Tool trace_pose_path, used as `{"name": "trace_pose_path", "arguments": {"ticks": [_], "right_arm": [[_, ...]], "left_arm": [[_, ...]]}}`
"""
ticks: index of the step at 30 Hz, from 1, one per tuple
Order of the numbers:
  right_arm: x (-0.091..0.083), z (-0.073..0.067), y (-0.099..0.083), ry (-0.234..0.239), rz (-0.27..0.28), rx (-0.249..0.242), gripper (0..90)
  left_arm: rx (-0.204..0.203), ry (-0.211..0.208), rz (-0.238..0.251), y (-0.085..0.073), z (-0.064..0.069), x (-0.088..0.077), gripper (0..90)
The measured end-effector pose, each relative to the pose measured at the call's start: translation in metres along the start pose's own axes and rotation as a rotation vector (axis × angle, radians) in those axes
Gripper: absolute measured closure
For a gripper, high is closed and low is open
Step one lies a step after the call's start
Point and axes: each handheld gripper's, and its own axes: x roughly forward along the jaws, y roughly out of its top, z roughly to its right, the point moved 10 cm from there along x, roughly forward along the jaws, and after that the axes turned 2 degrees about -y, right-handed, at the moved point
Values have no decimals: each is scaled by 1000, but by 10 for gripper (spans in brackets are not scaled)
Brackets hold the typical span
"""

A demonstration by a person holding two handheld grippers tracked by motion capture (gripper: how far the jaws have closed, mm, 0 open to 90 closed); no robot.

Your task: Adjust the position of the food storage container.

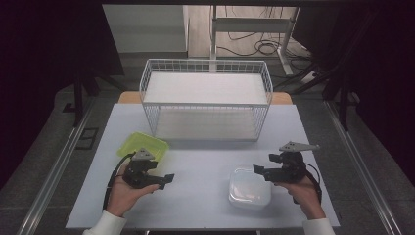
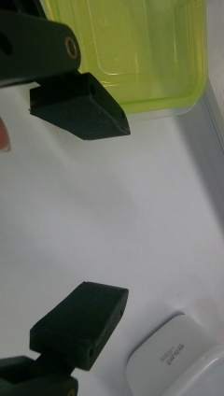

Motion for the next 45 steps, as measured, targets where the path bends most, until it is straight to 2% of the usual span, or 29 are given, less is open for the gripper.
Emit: {"name": "trace_pose_path", "arguments": {"ticks": [7,13,18,21,24,28,35,40,45], "right_arm": [[1,1,2,5,4,-7,186],[1,1,2,-16,-9,-10,186],[-4,-3,2,-31,-3,-8,195],[-5,-3,-1,-37,-9,-11,195],[-6,-1,-2,-45,-17,-4,196],[-5,-1,-3,-50,-19,-10,202],[-7,-3,-6,-47,-25,-6,204],[-12,-3,-4,-58,-19,2,209],[-14,-3,2,-68,0,11,216]], "left_arm": [[0,3,3,-1,-1,-1,187],[-9,3,11,-2,-2,-7,189],[-1,-8,27,6,2,-15,198],[10,-18,18,8,3,-18,213],[3,-6,12,9,-1,-20,227],[-6,16,14,10,-11,-27,257],[-13,25,15,18,-24,-37,287],[-36,67,-6,29,-46,-49,307],[-67,89,-28,38,-74,-63,333]]}}
